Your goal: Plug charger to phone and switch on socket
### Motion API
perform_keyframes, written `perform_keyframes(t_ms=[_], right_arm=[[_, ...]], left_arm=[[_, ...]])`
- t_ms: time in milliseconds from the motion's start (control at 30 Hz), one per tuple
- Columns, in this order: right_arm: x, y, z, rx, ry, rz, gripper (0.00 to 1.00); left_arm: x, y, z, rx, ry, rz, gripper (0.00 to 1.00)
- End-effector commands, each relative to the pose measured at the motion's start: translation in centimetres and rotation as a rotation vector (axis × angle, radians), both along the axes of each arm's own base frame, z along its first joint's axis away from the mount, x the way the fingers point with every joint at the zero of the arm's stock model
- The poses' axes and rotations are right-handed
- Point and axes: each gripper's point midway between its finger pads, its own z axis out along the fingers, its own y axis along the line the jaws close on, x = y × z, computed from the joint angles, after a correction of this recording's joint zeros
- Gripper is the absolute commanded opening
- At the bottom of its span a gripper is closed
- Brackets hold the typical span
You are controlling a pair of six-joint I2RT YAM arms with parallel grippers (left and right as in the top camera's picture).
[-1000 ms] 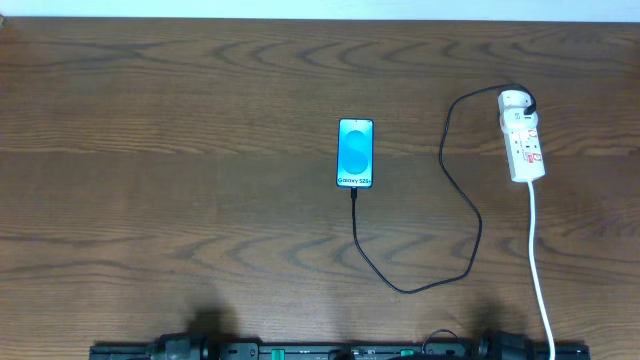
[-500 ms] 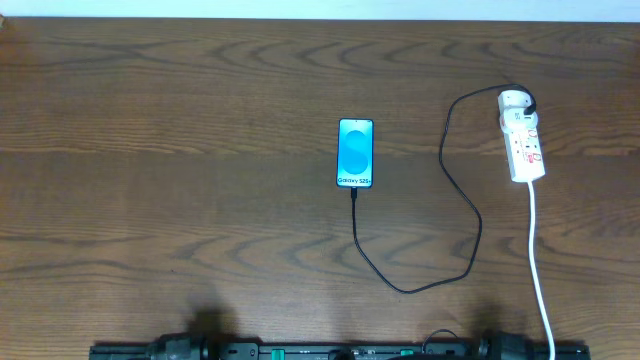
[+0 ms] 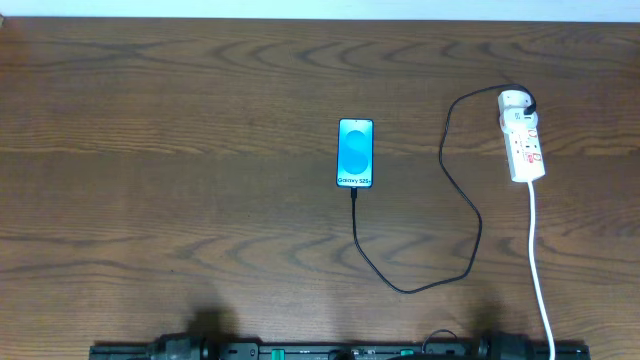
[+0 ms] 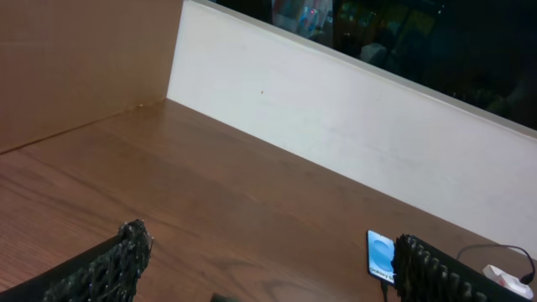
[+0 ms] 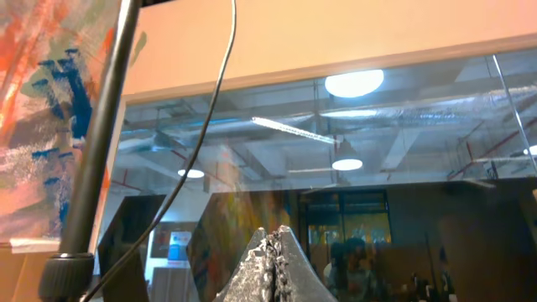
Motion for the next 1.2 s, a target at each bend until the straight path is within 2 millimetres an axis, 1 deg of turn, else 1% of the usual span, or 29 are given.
perform_keyframes(t_ms=[0, 133, 267, 433, 567, 700, 767, 833, 900, 967, 1167], right_arm=[[-0.4, -0.1, -0.2, -0.006, -0.009, -0.006, 0.02], [-1.1, 0.1, -0.4, -0.009, -0.024, -0.006, 0.03], [-2.3, 0.3, -0.8, -0.014, -0.050, -0.007, 0.04], [-4.5, 0.7, -1.6, -0.027, -0.101, -0.014, 0.04], [-6.2, 0.5, -1.9, -0.030, -0.138, -0.003, 0.04], [-6.6, 0.2, -1.8, -0.029, -0.145, 0.010, 0.06], [-6.7, 0.2, -1.8, -0.034, -0.147, 0.008, 0.14], [-6.7, 0.2, -1.8, -0.034, -0.147, 0.008, 0.25], [-6.7, 0.2, -1.8, -0.037, -0.147, 0.004, 0.33], [-6.7, 0.2, -1.8, -0.038, -0.146, 0.003, 0.38], [-6.5, 0.2, -1.9, -0.037, -0.140, 0.004, 0.49]], left_arm=[[-0.3, 0.1, -2.0, 0.003, 0.075, 0.013, 0.95], [-0.3, 0.1, -2.0, 0.003, 0.075, 0.013, 0.95], [-0.3, 0.1, -2.0, 0.003, 0.075, 0.013, 0.95], [-0.3, 0.1, -2.0, 0.003, 0.075, 0.013, 0.95], [-0.3, 0.1, -2.0, 0.003, 0.075, 0.013, 0.95], [-0.3, 0.1, -2.0, 0.003, 0.075, 0.013, 0.95], [-0.3, 0.1, -2.0, 0.003, 0.075, 0.013, 0.95], [-0.3, 0.1, -2.0, 0.003, 0.075, 0.013, 0.95], [-0.3, 0.1, -2.0, 0.003, 0.075, 0.013, 0.95], [-0.3, 0.1, -2.0, 0.003, 0.075, 0.013, 0.95], [-0.3, 0.1, -2.0, 0.003, 0.075, 0.013, 0.95]])
